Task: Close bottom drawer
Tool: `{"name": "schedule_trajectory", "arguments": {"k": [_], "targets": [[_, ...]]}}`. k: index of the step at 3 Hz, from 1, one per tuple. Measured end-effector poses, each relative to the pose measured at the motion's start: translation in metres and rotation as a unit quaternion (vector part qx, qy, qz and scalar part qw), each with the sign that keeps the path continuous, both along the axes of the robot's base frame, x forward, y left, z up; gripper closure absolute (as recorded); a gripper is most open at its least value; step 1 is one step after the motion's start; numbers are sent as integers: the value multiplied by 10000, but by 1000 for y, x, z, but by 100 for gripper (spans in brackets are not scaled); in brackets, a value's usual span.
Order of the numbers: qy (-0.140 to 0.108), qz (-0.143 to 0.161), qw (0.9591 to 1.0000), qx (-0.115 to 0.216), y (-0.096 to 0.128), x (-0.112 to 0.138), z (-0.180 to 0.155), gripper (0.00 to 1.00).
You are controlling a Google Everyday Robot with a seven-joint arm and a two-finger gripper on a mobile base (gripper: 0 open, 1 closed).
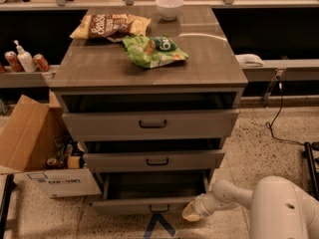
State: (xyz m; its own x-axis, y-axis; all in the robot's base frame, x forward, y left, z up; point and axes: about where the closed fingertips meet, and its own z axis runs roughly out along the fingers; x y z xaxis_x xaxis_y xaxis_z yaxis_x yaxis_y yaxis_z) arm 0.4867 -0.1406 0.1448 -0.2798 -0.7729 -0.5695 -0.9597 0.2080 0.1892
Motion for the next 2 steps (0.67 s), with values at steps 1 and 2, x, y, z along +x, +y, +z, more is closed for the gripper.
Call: {"name": "schedule_trajectory", "arguments": {"k": [1, 2], "targets": [[-113, 22, 9999, 41, 1, 15, -1, 100], [-578, -21, 9982, 167, 5, 53, 7, 100]]}}
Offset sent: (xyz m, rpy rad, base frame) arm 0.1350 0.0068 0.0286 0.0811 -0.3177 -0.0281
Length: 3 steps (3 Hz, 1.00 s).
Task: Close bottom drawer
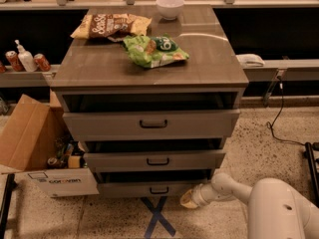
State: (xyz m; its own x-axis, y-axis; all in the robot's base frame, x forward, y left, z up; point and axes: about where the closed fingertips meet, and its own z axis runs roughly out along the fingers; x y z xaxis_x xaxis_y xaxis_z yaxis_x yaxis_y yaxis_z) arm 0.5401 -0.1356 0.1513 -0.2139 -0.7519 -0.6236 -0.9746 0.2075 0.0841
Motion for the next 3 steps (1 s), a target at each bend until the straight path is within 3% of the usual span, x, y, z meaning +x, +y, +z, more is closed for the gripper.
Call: {"name": "schedule_trajectory", "arguments": {"k": [1, 3], "targets": [[-566, -158, 9982, 106, 4, 38, 11, 100], [-1113, -346, 9929, 245, 5, 64, 23, 100]]}}
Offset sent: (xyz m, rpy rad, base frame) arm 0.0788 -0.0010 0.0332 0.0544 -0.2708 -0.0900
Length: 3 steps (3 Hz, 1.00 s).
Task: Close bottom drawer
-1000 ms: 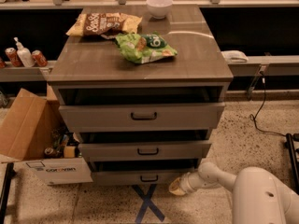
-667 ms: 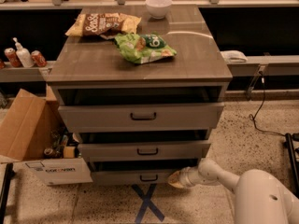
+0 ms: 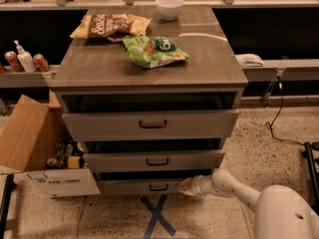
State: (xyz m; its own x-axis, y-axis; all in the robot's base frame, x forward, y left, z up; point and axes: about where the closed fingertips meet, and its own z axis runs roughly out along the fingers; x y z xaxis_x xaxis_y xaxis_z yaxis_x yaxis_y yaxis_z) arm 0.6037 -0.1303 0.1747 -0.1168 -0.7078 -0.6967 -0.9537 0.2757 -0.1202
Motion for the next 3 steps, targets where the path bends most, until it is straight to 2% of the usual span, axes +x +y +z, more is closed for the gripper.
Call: {"name": "schedule_trajectory", "arguments": {"k": [3], "targets": [[-116, -153, 9997, 120, -5, 18, -3, 100]]}}
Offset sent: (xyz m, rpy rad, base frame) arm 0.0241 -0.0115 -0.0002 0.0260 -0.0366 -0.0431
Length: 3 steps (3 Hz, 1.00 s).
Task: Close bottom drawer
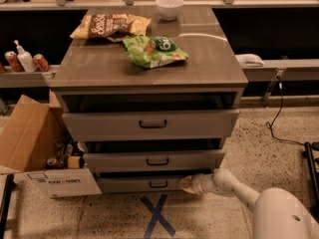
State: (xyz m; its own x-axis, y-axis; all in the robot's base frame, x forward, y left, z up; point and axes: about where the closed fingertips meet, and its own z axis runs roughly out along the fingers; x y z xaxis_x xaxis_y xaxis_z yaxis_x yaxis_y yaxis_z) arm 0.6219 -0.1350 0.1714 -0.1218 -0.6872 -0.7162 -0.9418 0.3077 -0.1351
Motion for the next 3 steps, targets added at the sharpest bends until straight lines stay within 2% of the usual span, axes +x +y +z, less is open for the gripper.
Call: {"name": "schedule_trajectory", "arguments": {"k": [1, 2, 3], "targets": [[36, 373, 9992, 103, 4, -10, 9, 100], [31, 986, 9951, 103, 1, -39, 41, 100], [-94, 1498, 9885, 168, 4, -75, 75, 100]]}}
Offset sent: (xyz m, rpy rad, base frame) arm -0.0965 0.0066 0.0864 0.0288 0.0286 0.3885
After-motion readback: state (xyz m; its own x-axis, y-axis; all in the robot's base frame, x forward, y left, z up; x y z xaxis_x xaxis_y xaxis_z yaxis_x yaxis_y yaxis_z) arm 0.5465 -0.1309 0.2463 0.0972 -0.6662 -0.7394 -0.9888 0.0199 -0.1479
